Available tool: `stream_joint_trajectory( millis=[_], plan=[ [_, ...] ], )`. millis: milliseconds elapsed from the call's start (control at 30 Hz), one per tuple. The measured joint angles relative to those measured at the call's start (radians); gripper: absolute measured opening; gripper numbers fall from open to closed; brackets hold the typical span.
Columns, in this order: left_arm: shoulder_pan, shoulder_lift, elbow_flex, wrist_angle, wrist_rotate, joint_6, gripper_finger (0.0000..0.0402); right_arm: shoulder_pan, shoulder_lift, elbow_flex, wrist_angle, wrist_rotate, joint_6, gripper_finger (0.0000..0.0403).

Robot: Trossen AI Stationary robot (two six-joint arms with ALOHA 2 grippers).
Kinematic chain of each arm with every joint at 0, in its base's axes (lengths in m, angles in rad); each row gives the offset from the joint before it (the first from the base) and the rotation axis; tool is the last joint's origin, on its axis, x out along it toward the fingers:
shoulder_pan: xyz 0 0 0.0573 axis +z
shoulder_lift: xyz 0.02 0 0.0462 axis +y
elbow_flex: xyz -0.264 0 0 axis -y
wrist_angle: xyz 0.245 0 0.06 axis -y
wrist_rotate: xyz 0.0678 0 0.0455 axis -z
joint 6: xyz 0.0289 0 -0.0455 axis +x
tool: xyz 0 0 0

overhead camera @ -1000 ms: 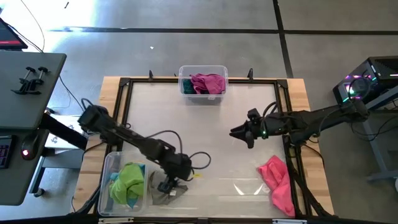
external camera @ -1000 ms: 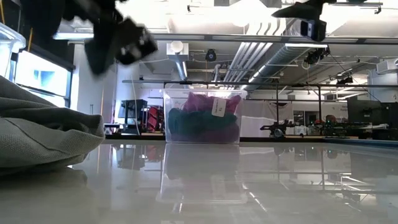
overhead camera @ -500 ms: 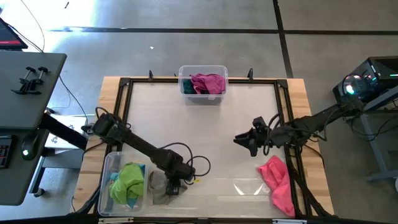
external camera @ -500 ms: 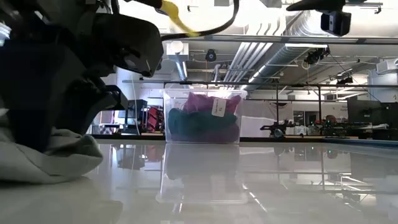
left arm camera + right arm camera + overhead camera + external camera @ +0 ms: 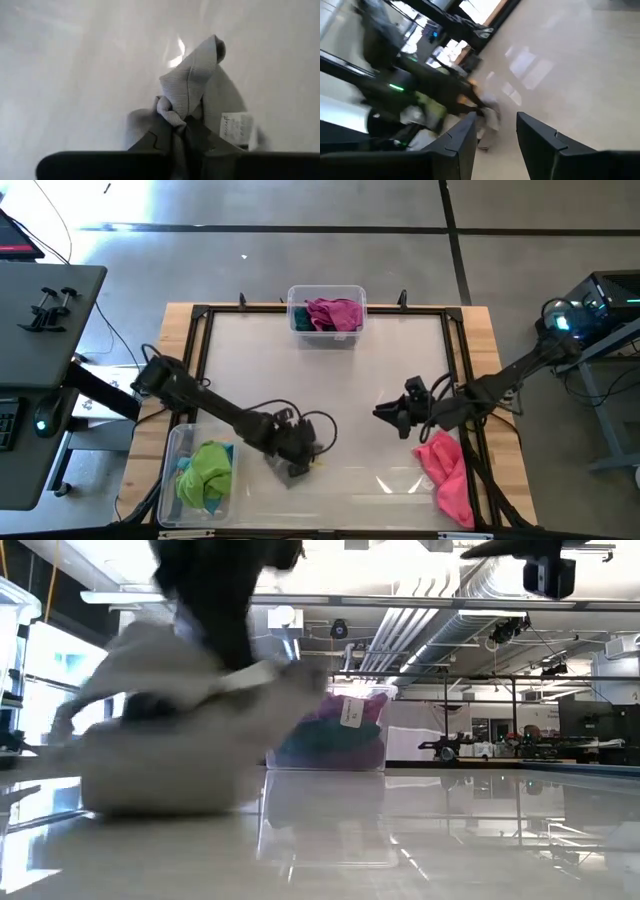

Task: Sort towels by color in basket
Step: Put the gray kitchen towel into the top transparent bin

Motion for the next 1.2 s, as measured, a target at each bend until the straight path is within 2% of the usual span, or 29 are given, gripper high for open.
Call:
stream_joint_trajectory(
  millis=[167, 267, 400, 500, 600, 733, 833, 1067, 1200],
  plan=[
    [-0.018, -0.057, 0.102, 0.026, -0.146, 0.008, 0.0005, -0.004, 0.099, 0.0, 0.045, -0.032, -0.056, 0.0133],
    [-0.023, -0.078, 0.172, 0.081, -0.185, 0.102, 0.0004, -0.032, 0.146, 0.0, 0.124, -0.141, -0.206, 0.0133],
    [-0.023, -0.092, 0.242, 0.147, -0.223, 0.213, 0.0002, -0.089, 0.164, 0.0, 0.18, -0.188, -0.397, 0.0137],
    [-0.021, -0.101, 0.276, 0.183, -0.287, 0.234, 0.0002, -0.14, 0.149, 0.0, 0.248, -0.263, -0.526, 0.0153],
    [0.002, -0.1, 0.31, 0.183, -0.325, 0.267, 0.0002, -0.193, 0.133, 0.0, 0.318, -0.386, -0.632, 0.0186],
    [0.067, -0.1, 0.343, 0.183, -0.339, 0.268, 0.0001, -0.272, 0.104, 0.0, 0.381, -0.571, -0.758, 0.0237],
    [0.128, -0.1, 0.36, 0.184, -0.355, 0.271, 0.0001, -0.335, 0.088, 0.0, 0.406, -0.682, -0.868, 0.0256],
    [0.278, -0.1, 0.363, 0.2, -0.344, 0.273, 0.0003, -0.494, 0.087, 0.0, 0.414, -0.698, -0.939, 0.0244],
    [0.374, -0.1, 0.363, 0.226, -0.201, 0.38, 0.0029, -0.588, 0.088, 0.0, 0.413, -0.666, -1.025, 0.0223]
  ],
)
